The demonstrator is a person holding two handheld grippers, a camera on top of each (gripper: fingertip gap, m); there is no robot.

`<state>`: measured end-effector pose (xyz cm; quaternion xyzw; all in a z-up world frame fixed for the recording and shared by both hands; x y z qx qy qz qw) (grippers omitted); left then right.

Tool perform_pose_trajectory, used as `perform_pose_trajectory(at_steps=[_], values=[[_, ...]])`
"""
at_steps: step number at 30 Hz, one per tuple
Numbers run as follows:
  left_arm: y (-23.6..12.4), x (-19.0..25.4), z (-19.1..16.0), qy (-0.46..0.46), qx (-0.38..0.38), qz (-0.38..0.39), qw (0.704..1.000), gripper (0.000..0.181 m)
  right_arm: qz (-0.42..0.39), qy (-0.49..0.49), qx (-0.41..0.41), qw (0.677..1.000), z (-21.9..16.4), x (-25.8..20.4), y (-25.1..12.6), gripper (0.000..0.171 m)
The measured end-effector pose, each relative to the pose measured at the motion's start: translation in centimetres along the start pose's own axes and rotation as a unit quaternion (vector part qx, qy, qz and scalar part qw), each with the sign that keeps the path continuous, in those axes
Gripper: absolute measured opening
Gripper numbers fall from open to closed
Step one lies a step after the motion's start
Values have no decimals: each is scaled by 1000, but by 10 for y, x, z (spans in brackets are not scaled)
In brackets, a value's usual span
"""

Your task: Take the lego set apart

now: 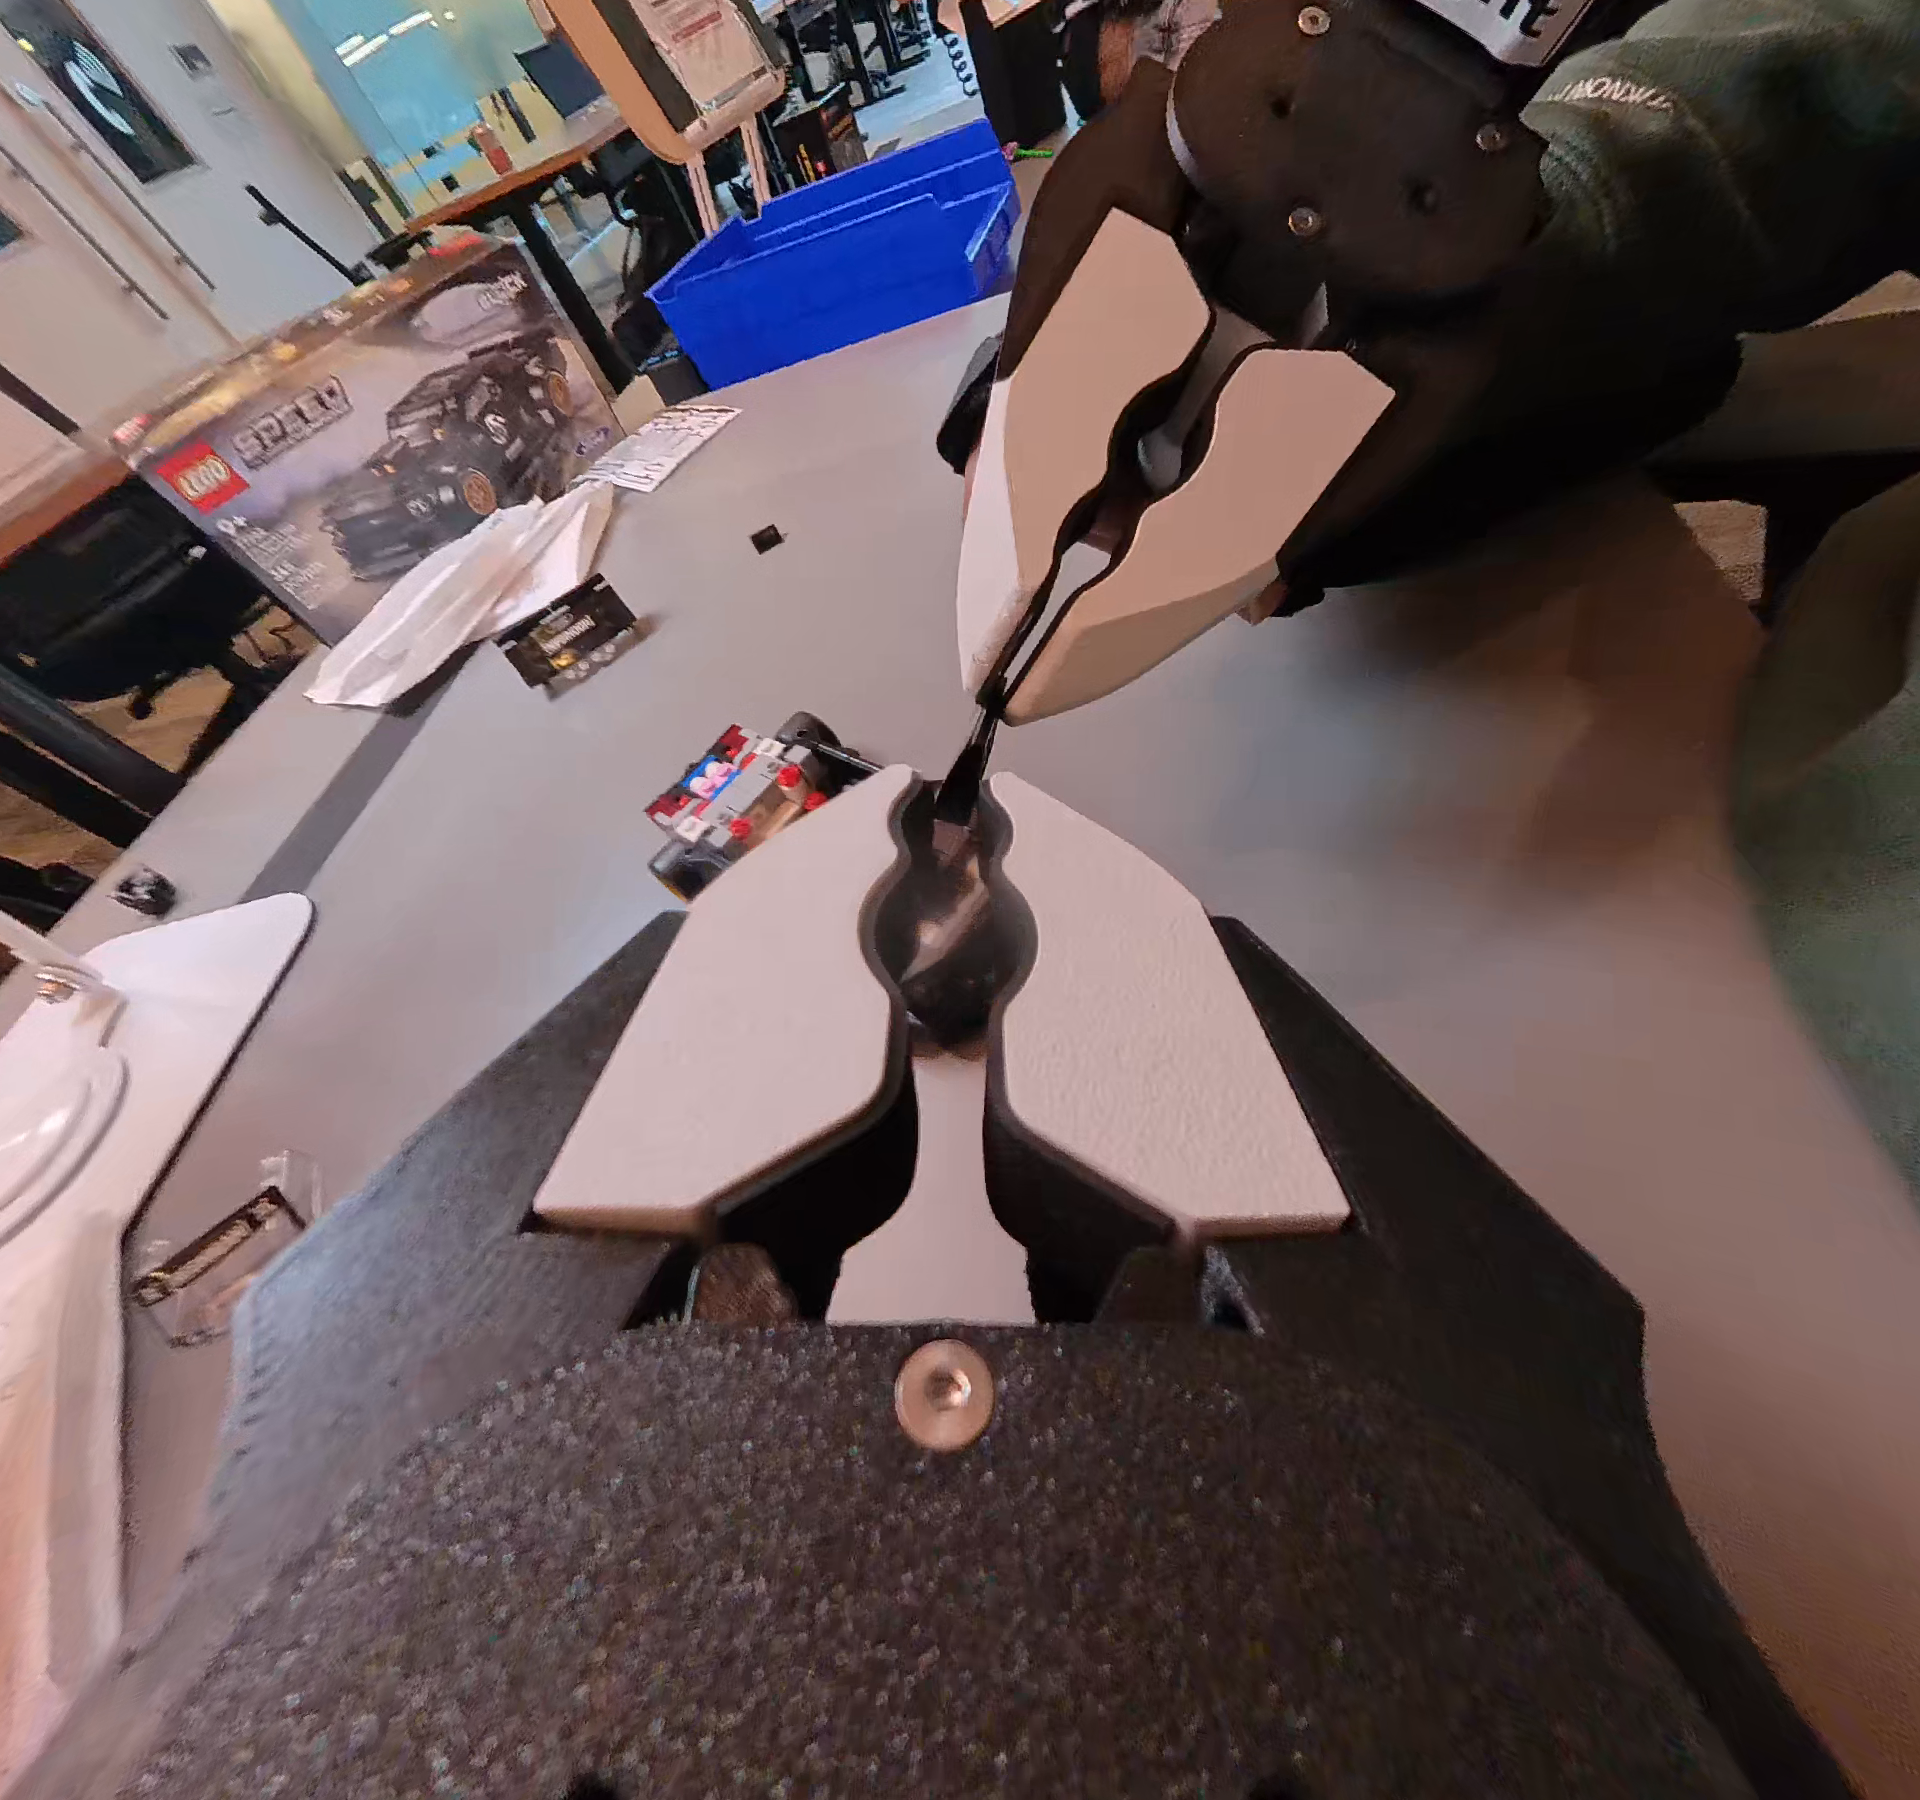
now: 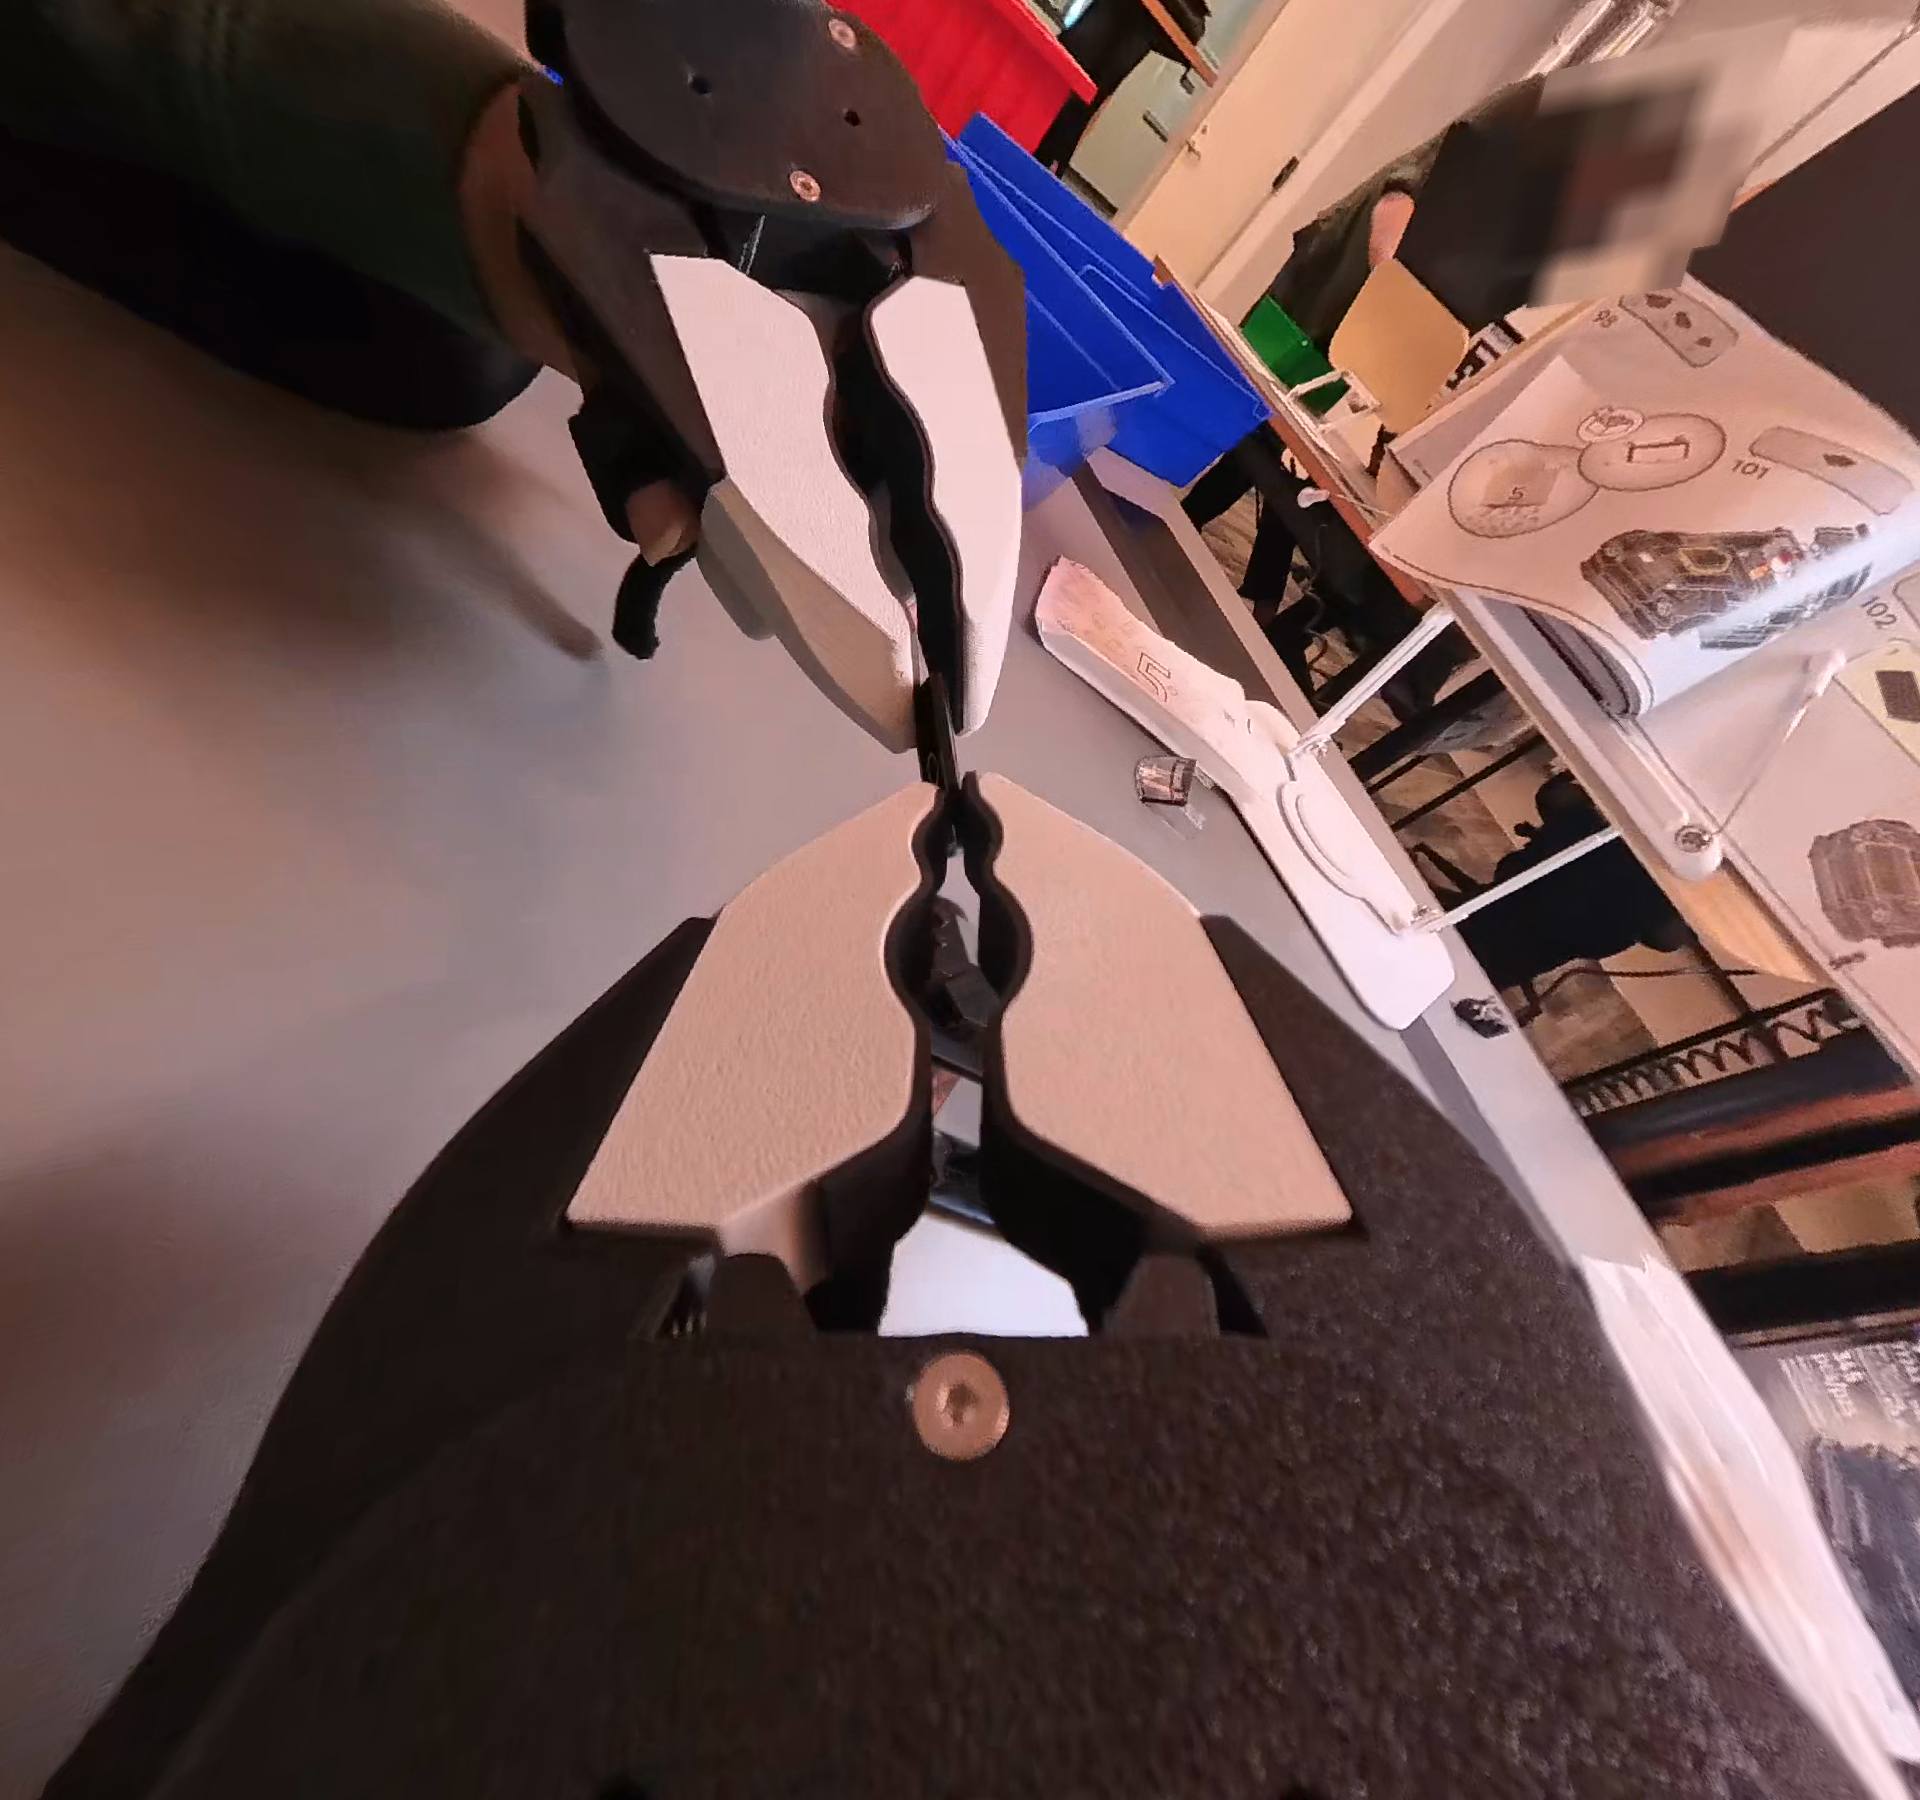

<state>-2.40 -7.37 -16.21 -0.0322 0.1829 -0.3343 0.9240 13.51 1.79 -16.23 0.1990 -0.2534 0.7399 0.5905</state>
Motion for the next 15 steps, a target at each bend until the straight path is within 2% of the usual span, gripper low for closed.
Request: perform_pose_trajectory(at_steps=[3, 9, 12, 15], values=[[-1, 2, 3, 43, -4, 21, 999, 7, -4, -30, 10, 999, -1, 2, 1, 2], [-20, -13, 4, 81, -32, 110, 990, 7, -1, 43, 18, 999, -12, 24, 1, 13], [-51, -33, 6, 90, -46, 226, 969, 7, -24, 95, 23, 995, -23, 37, -3, 15], [-99, -61, 5, 68, -117, 382, 914, 7, -47, 162, 4, 986, -38, 53, -6, 21]])
Point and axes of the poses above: each gripper's, where its closed fingertips meet, y out along the fingers, z out of its top, x = y × z across the jaws, the point moved 10 cm from there along -y, back along the fingers, and after that the axes turned 6 degrees about x, right-handed, at the moved point
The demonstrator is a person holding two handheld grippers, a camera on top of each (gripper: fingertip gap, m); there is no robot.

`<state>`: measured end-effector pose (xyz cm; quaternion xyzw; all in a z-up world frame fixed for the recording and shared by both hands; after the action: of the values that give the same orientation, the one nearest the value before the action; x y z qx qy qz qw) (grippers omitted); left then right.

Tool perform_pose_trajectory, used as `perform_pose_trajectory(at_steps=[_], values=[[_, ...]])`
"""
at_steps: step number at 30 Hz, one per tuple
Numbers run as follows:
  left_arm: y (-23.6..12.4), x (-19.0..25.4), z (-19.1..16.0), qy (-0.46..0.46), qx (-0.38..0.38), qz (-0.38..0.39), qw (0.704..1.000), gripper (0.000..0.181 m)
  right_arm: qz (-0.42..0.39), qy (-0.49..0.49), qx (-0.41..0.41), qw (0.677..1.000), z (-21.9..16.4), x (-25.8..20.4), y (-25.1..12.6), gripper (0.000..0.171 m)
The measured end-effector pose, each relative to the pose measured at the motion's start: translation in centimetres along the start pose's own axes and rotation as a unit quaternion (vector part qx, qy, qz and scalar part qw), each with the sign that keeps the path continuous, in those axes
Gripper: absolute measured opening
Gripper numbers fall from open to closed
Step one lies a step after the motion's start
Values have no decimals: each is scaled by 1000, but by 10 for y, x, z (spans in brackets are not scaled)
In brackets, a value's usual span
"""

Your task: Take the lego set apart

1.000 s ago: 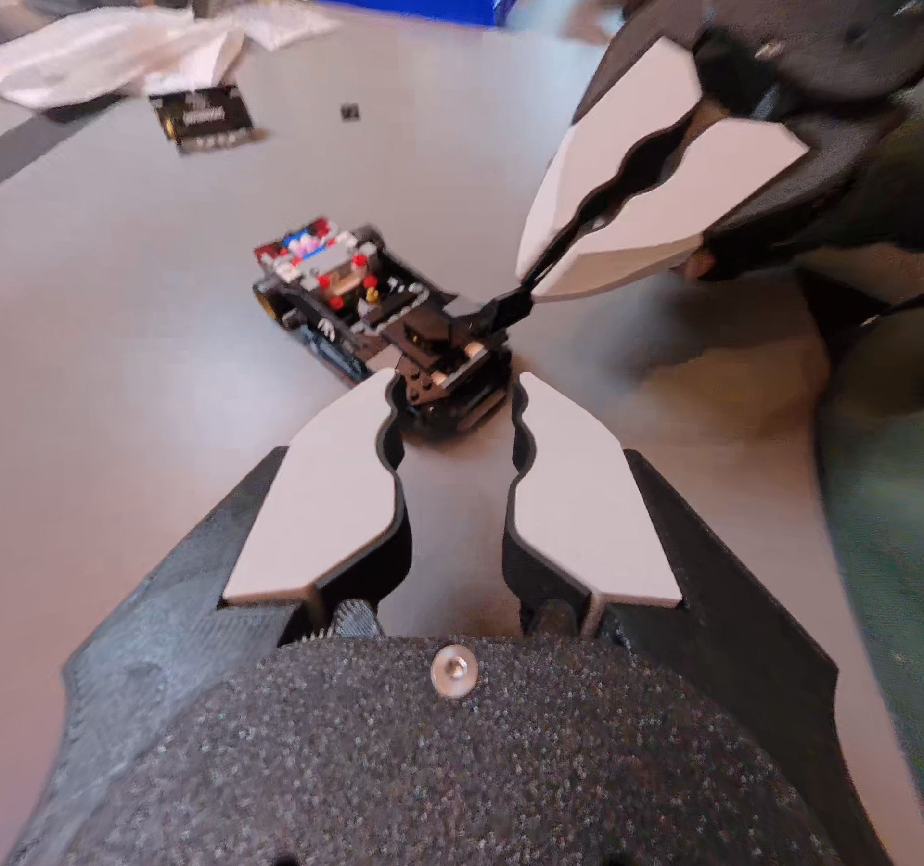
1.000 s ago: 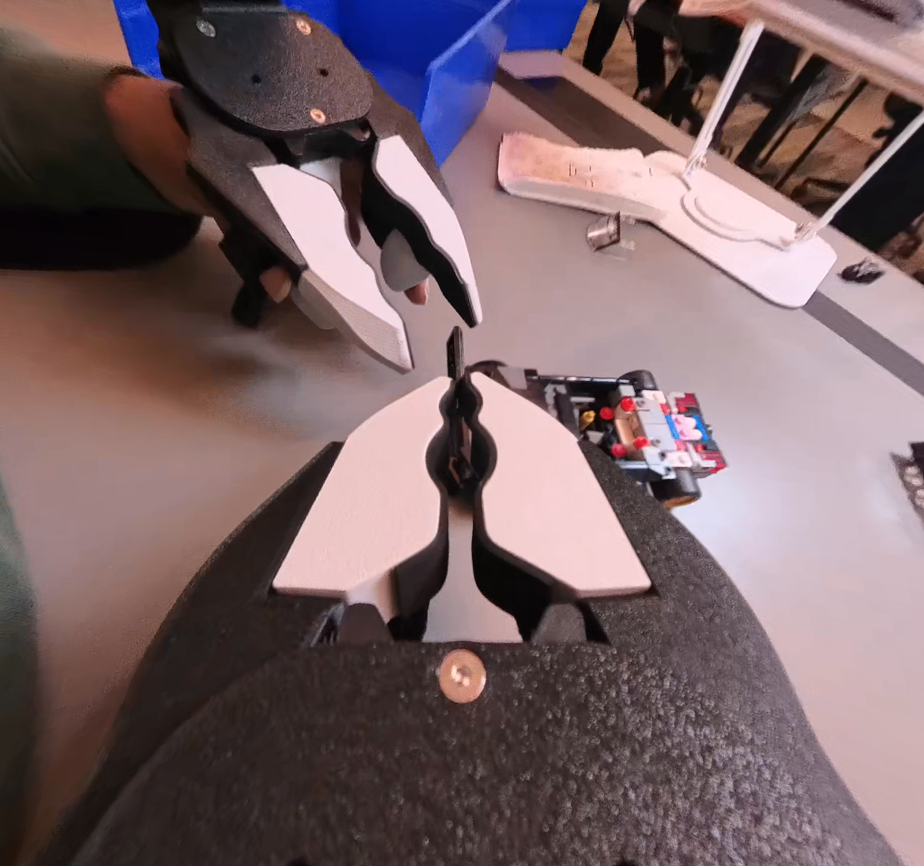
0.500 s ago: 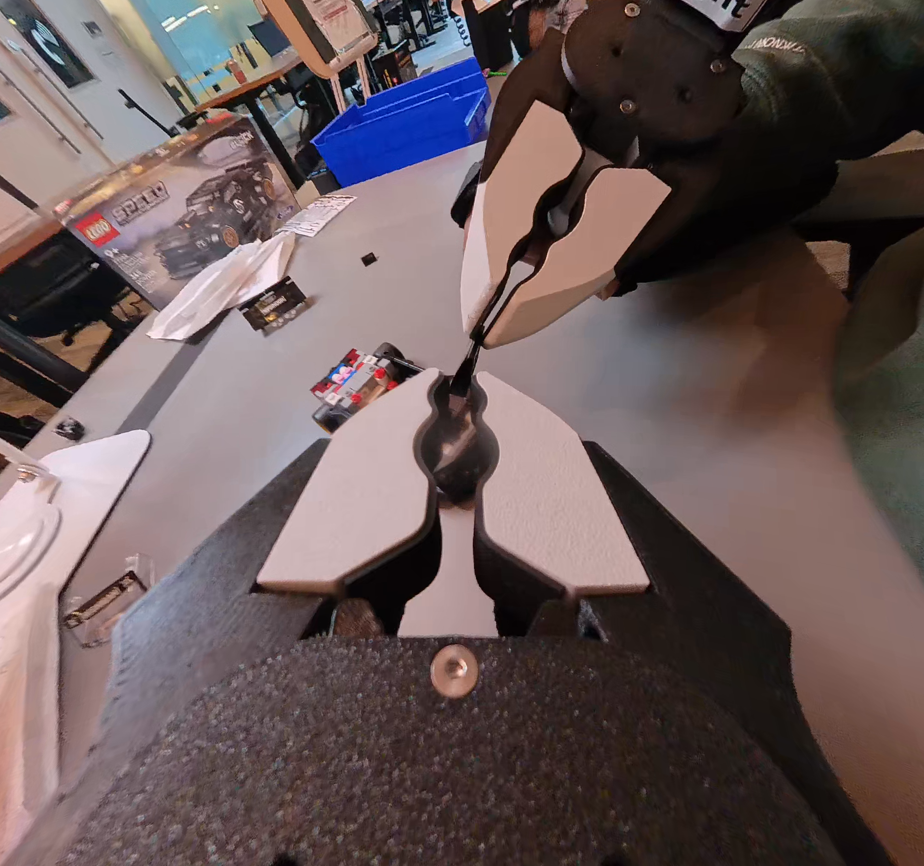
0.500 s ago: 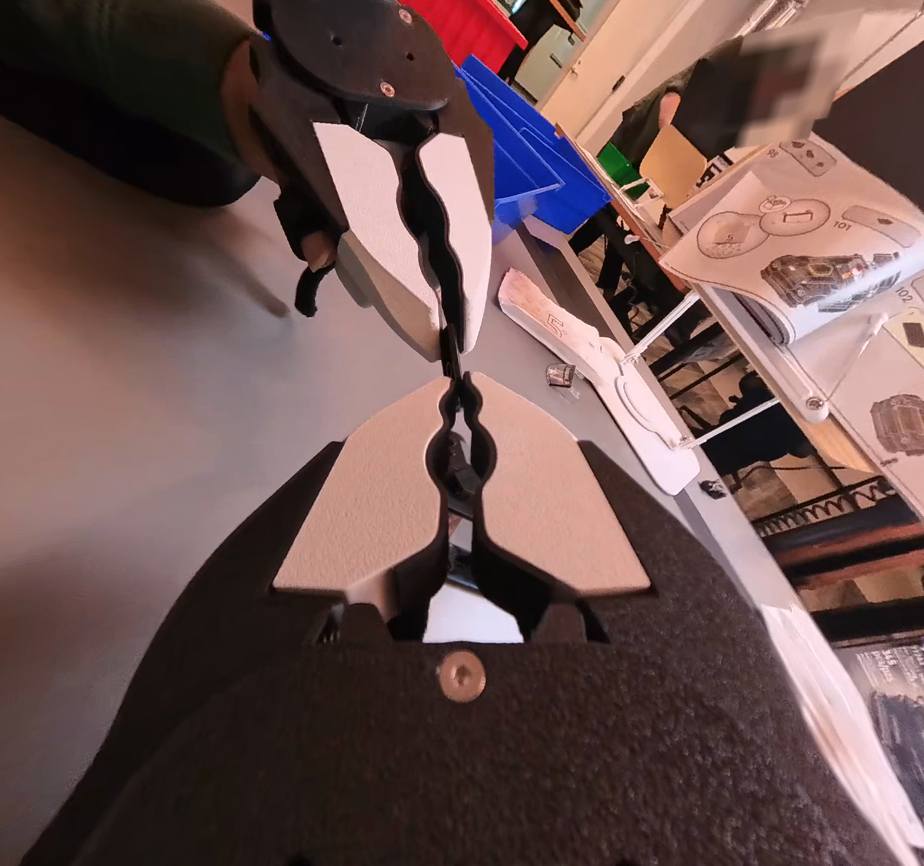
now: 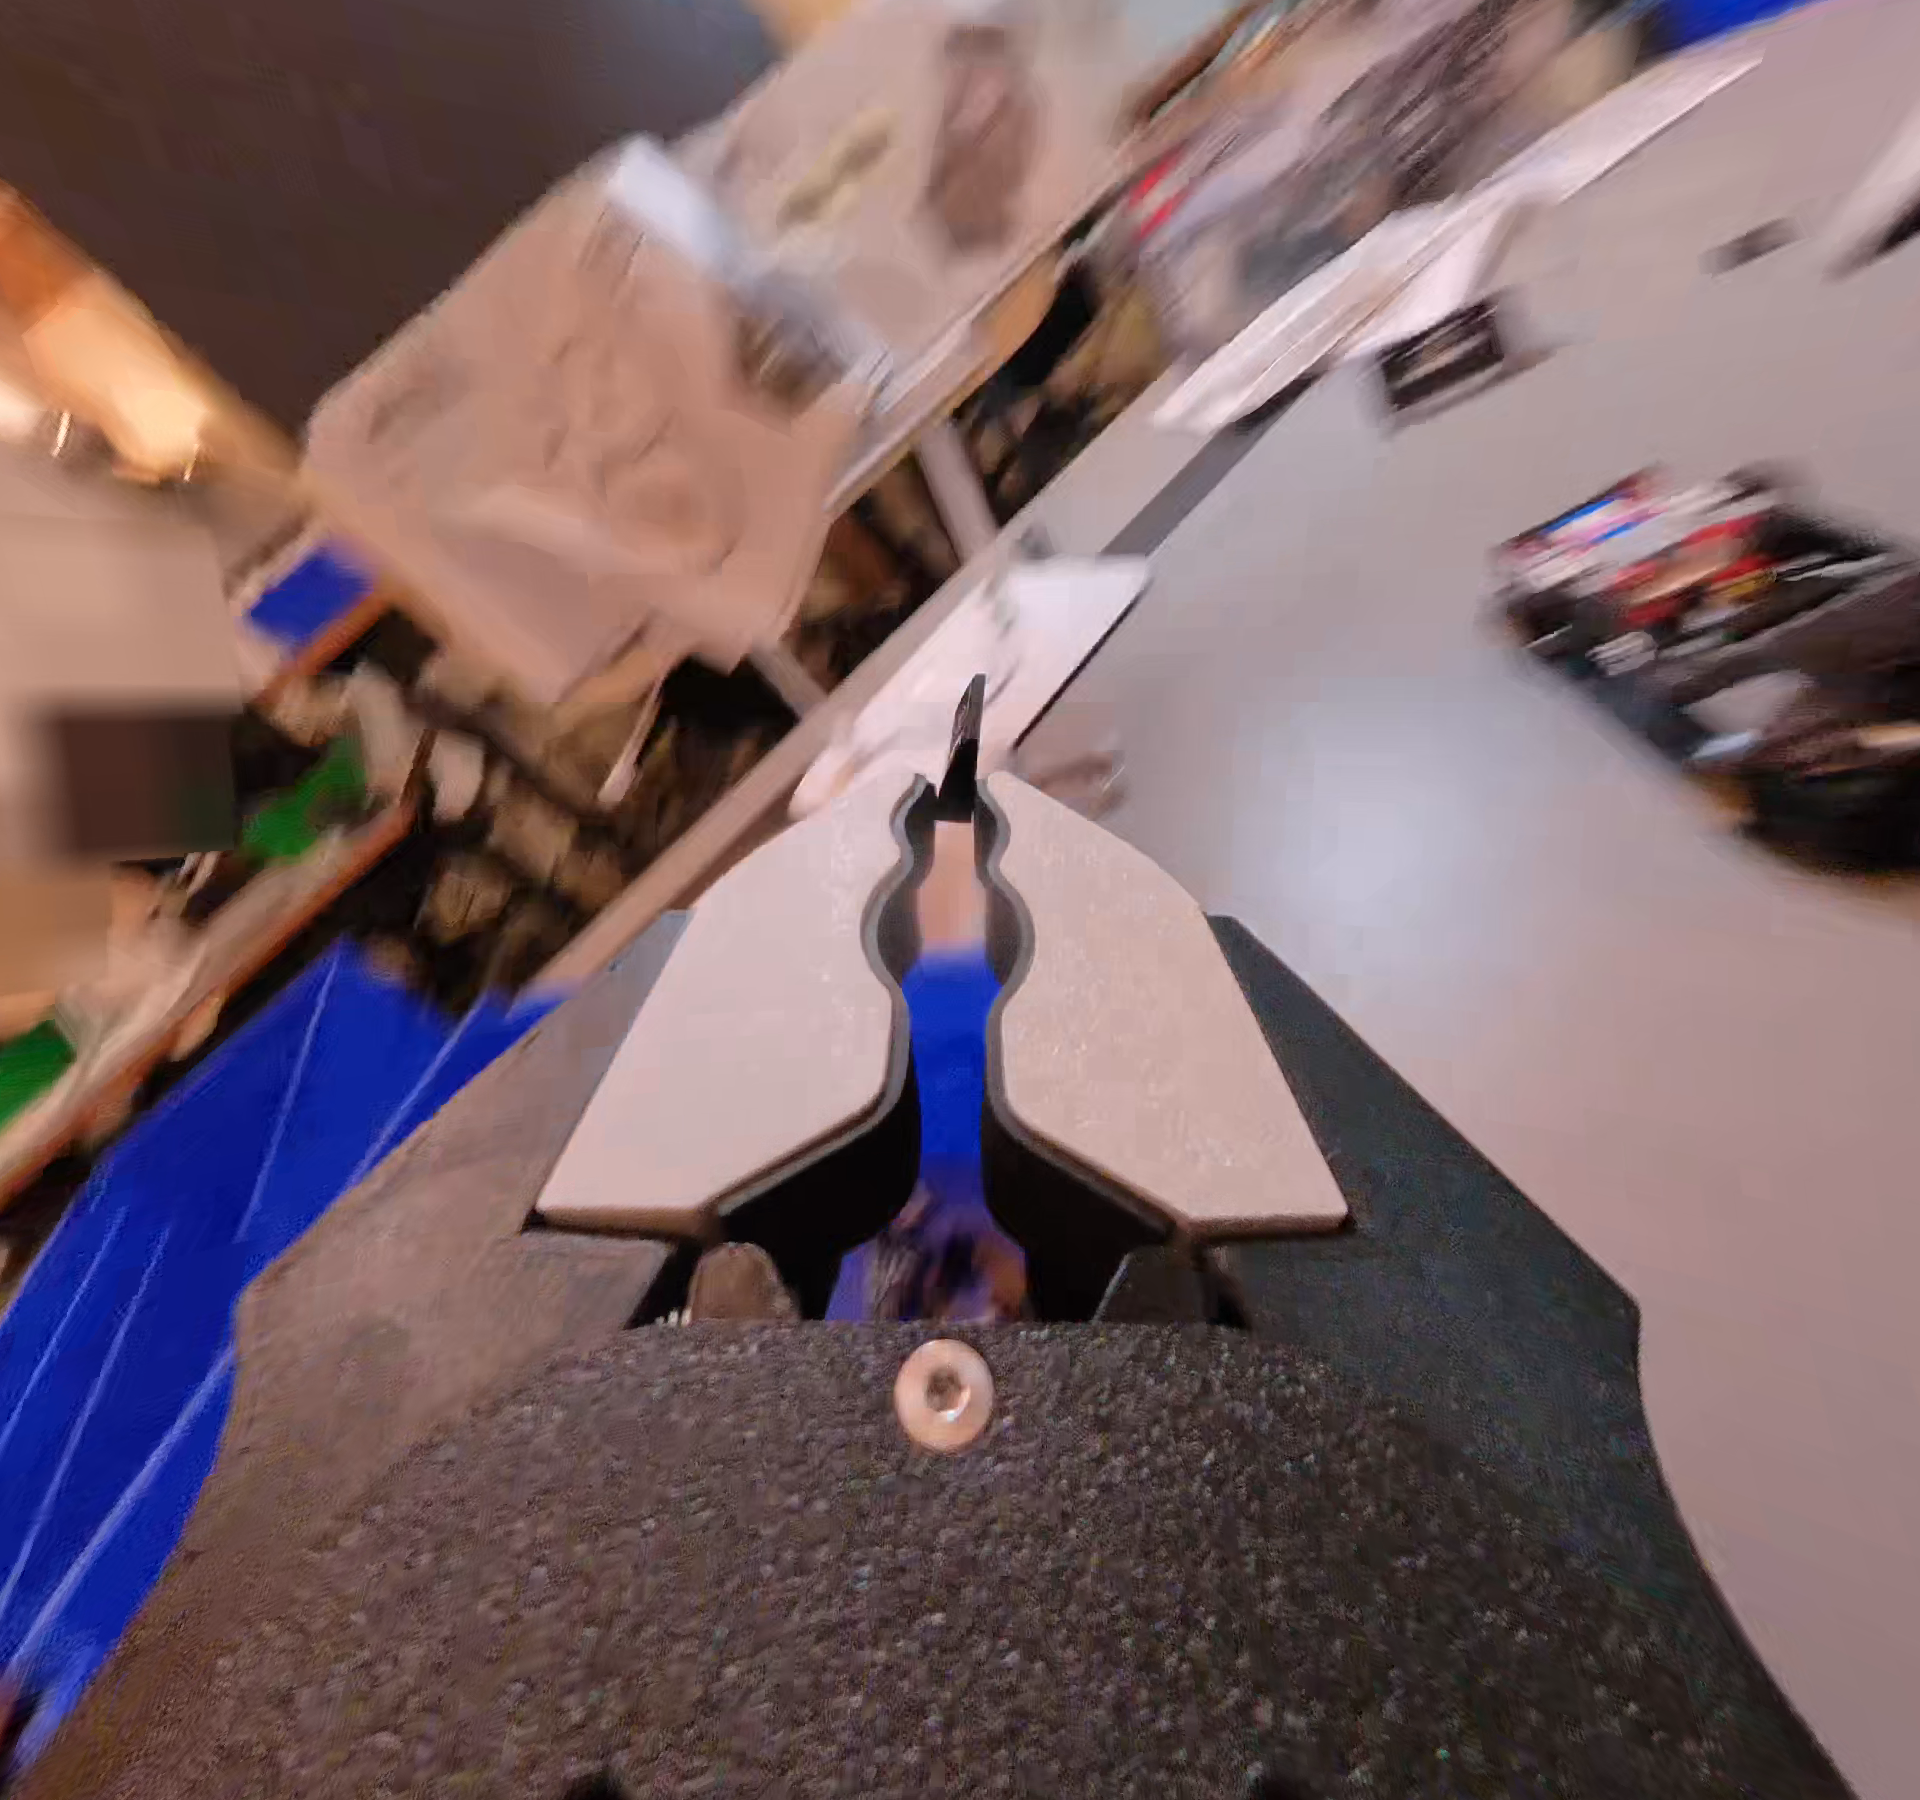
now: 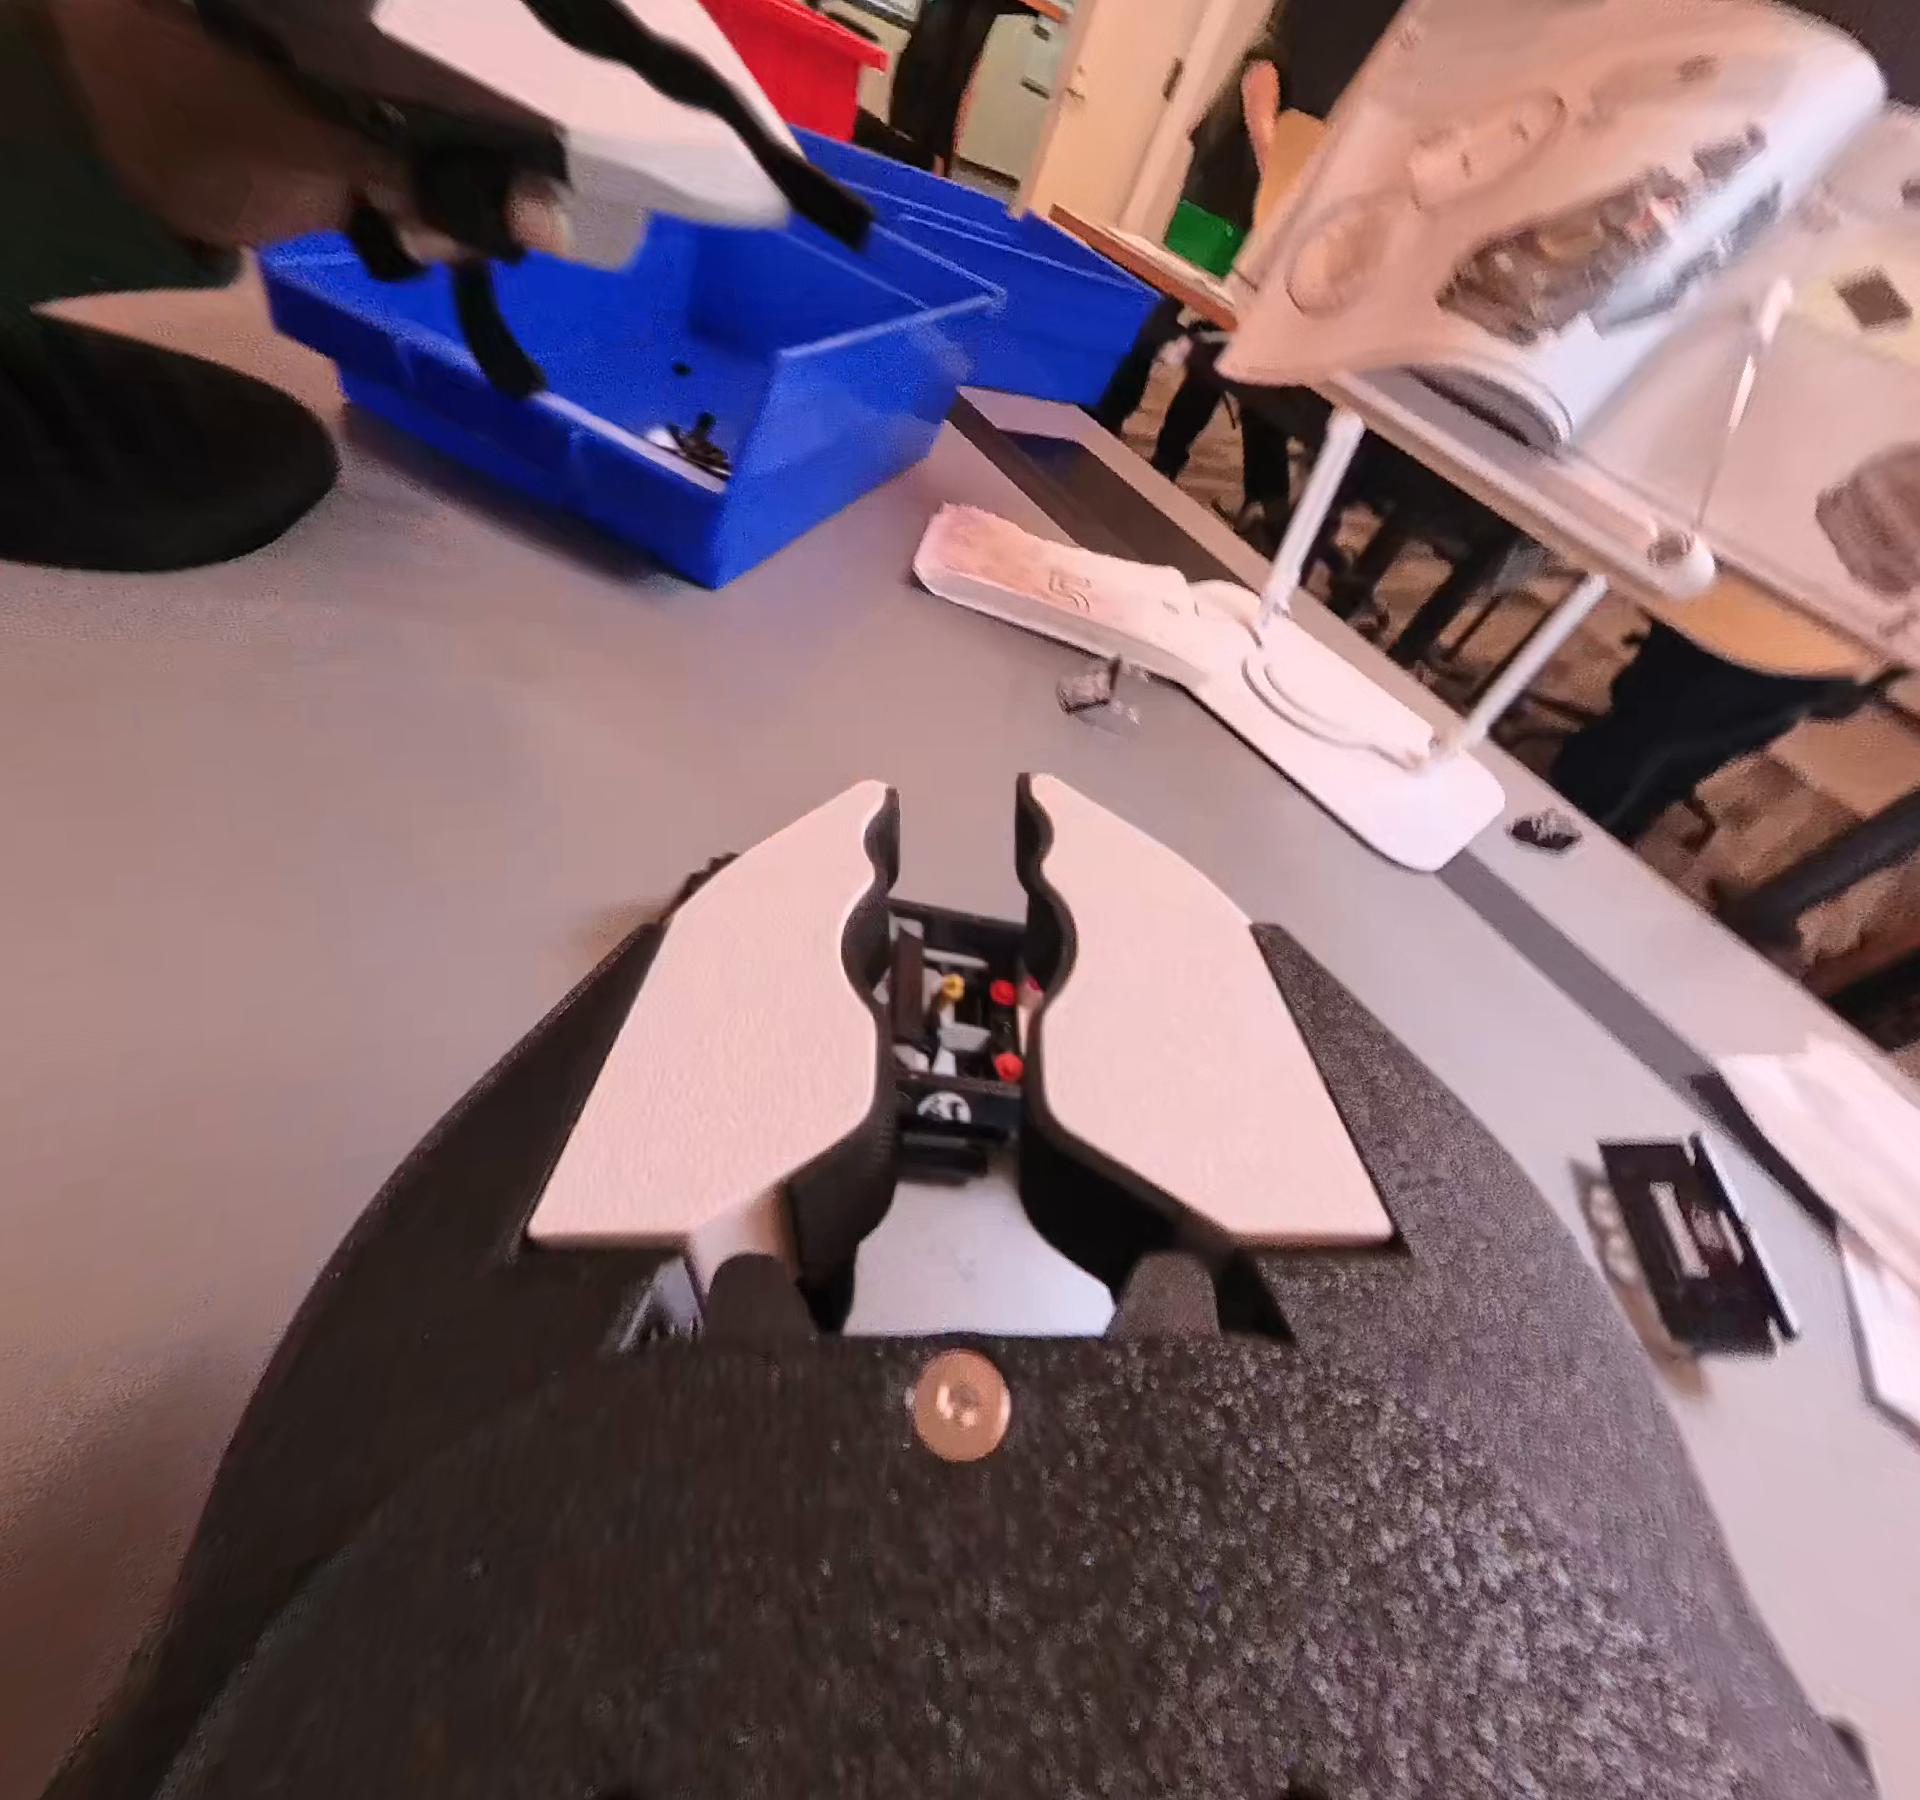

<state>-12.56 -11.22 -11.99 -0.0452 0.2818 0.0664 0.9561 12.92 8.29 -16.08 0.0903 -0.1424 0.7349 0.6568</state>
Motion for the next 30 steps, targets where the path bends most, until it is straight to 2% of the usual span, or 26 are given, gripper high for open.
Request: perform_pose_trajectory(at_steps=[2, 5, 8, 12, 15, 18, 21, 23, 26, 30], values=[[-5, -28, -19, -54, -115, 25, 992, 7, -16, 35, -8, 999, -5, 13, -2, 22], [-12, -43, -45, -147, -215, 1, 966, 7, 2, 84, -36, 996, -11, 26, -3, 23], [-16, -43, -53, -166, -254, -13, 953, 7, 31, 108, -51, 992, -17, 24, -4, 22], [-16, -42, -53, -179, -259, -20, 949, 29, 68, 106, -80, 989, -21, 16, 2, 22], [-18, -44, -51, -185, -241, -9, 953, 48, 92, 102, -105, 985, -24, 6, 7, 22], [-20, -43, -32, -180, -152, -3, 972, 47, 98, 97, -128, 982, -24, -4, 14, 23], [-14, -23, -6, -207, -35, -72, 975, 44, 93, 105, -153, 978, -21, -10, 23, 30], [-5, 0, 5, -209, 17, -116, 971, 49, 94, 107, -174, 974, -20, -15, 27, 32], [13, 42, 8, -203, 25, -190, 960, 58, 87, 101, -204, 970, -22, -20, 31, 32], [35, 95, 1, -180, -31, -272, 945, 65, 74, 91, -216, 969, -23, -24, 34, 30]])
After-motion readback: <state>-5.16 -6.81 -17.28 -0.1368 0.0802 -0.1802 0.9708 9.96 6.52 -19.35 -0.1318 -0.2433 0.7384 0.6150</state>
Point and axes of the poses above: each gripper's, where its closed fingertips meet, y out along the fingers, z out of its top, x = y × z across the jaws, the point moved 10 cm from there along -y, back along the fingers, and after that the axes turned 6 degrees about x, right-handed, at the moved point
